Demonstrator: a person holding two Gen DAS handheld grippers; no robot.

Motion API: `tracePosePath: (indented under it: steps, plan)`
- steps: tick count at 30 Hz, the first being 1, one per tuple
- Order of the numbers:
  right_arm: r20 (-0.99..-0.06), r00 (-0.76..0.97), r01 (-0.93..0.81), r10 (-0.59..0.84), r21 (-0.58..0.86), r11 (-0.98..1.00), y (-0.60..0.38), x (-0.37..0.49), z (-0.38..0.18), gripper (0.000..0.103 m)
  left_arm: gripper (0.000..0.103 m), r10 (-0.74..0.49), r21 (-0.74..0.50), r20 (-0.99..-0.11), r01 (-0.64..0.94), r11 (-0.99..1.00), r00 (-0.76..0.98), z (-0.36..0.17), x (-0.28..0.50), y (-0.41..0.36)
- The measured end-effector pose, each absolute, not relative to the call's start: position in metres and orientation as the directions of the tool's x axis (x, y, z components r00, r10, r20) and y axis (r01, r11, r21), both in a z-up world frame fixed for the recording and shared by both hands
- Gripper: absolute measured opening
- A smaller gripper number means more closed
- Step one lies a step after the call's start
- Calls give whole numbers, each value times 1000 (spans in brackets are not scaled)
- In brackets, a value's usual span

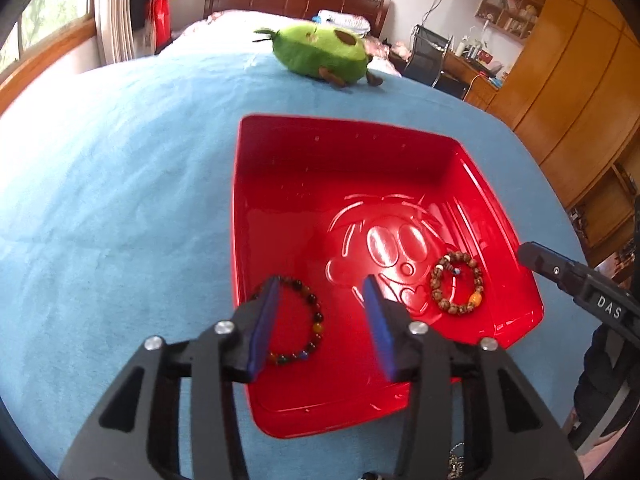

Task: Organize jewelry
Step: 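Carry both bracelets into the red tin and open both tools, then withdraw both tools from the tin back toward the jewelry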

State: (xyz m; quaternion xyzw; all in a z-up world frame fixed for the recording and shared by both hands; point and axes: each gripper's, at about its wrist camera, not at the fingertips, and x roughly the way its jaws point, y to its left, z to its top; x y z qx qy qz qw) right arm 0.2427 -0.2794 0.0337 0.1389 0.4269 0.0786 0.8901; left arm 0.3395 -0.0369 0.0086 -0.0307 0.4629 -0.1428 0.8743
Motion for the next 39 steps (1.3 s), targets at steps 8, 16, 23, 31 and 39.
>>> tracePosePath:
  steps: [8, 16, 23, 31, 39]
  plan:
    - [-732, 636, -3, 243, 313, 950, -284, 237, 42, 28, 56, -281, -178, -770, 229, 957, 572, 32, 327, -38]
    - [-737, 636, 10, 229, 305, 952, -287, 231, 46, 28, 62, -249, -145, -736, 212, 966, 630, 55, 307, -35]
    - [-743, 638, 39, 204, 296, 954, -295, 214, 49, 28, 70, -216, -108, -734, 203, 973, 644, 66, 287, -32]
    - [-755, 630, 46, 184, 272, 961, -297, 186, 43, 28, 70, -183, -76, -769, 197, 977, 612, 56, 260, -22]
    - [-780, 588, 37, 216, 293, 955, -292, 162, 20, 28, 67, -209, -90, -806, 234, 968, 554, 15, 221, 1]
